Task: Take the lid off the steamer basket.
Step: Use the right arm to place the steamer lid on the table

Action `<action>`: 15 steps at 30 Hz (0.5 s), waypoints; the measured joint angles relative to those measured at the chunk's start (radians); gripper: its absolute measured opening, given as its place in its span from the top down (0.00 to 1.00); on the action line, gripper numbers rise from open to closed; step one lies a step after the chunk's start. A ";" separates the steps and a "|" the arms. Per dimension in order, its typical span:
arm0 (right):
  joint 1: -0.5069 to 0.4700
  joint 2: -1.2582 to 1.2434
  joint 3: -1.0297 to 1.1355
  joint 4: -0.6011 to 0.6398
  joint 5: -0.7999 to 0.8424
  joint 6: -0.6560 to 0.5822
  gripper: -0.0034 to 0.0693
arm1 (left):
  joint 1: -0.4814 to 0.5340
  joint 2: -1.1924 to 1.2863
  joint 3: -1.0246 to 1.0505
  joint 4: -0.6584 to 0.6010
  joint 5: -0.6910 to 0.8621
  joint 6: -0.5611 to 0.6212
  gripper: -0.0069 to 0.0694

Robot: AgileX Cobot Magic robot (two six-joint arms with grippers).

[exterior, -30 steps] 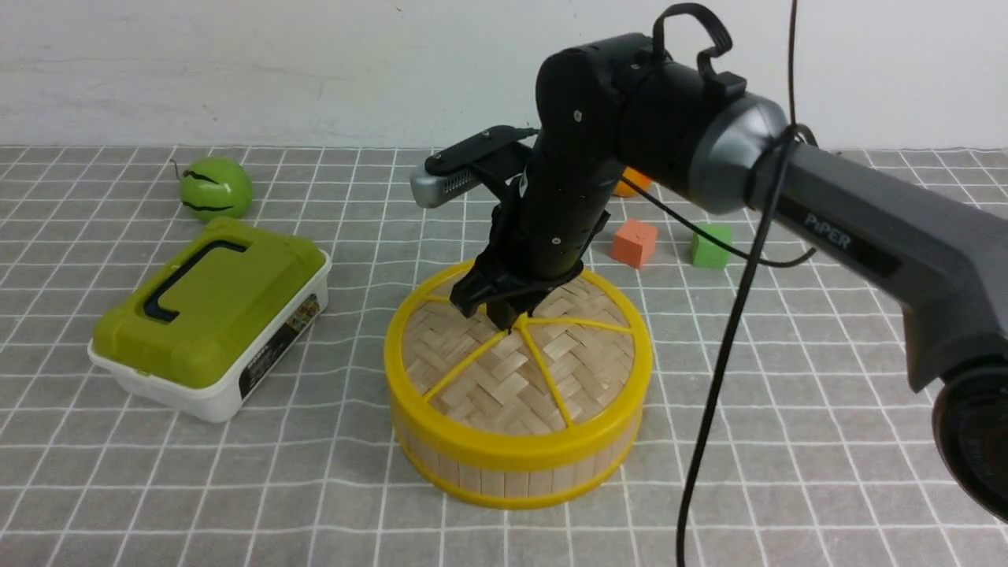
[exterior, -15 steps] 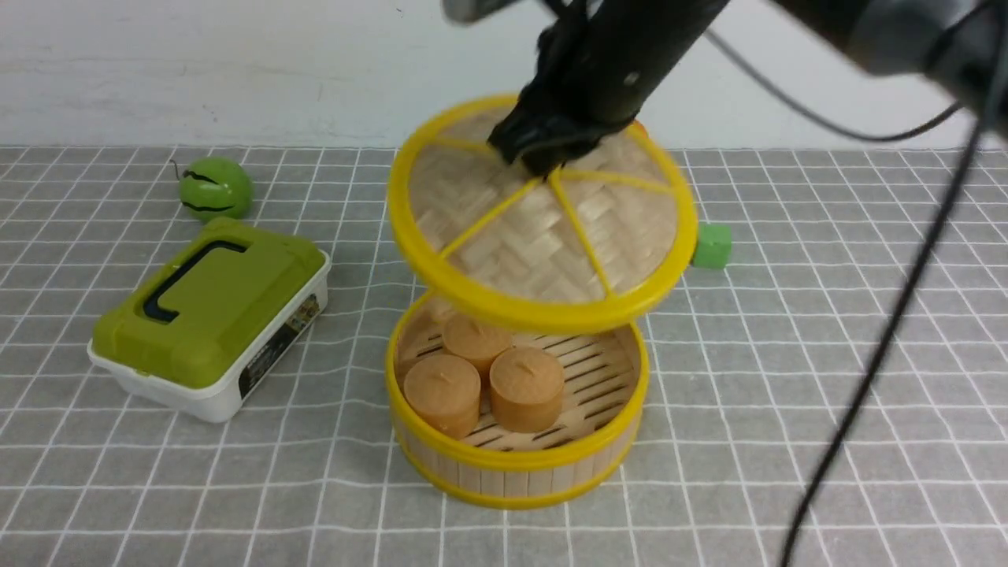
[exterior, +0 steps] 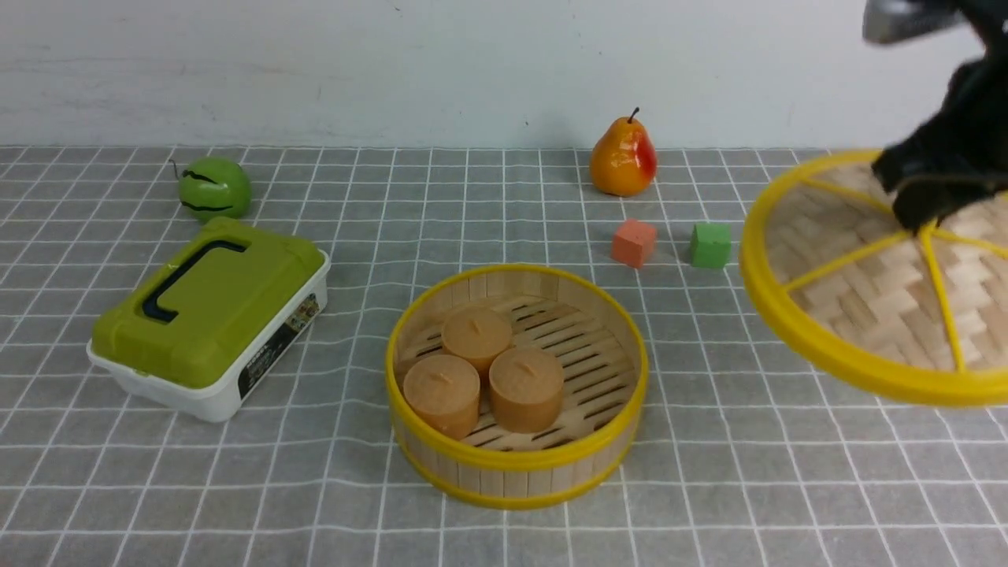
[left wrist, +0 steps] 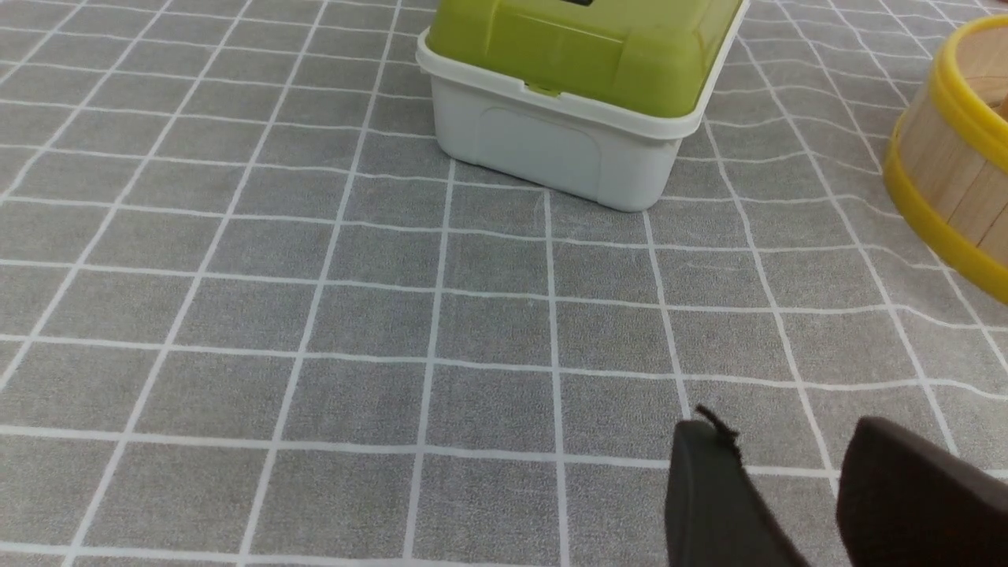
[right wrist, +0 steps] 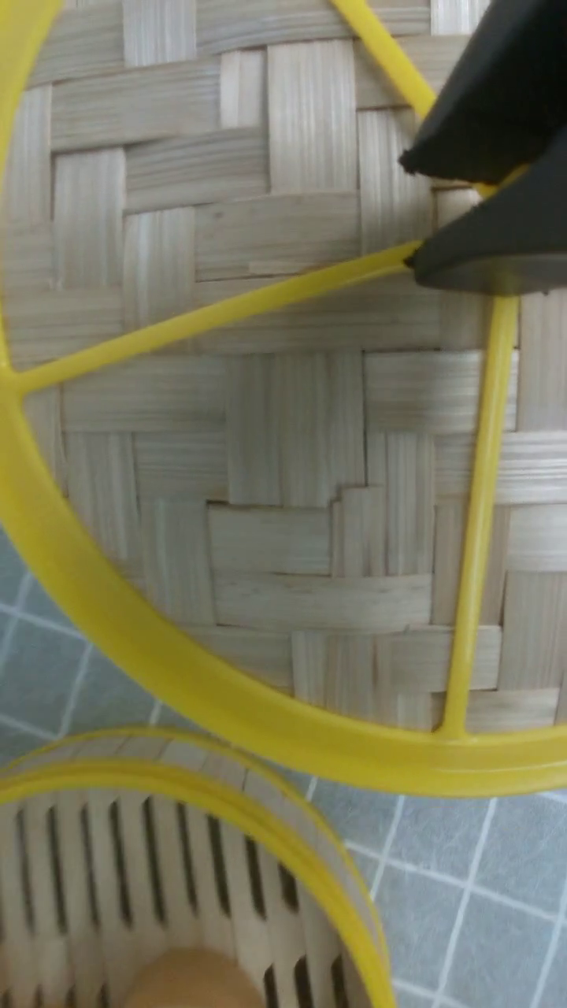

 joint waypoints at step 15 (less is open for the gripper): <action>-0.007 0.231 0.209 0.007 -0.377 0.063 0.78 | 0.000 0.000 0.000 0.000 0.000 0.000 0.60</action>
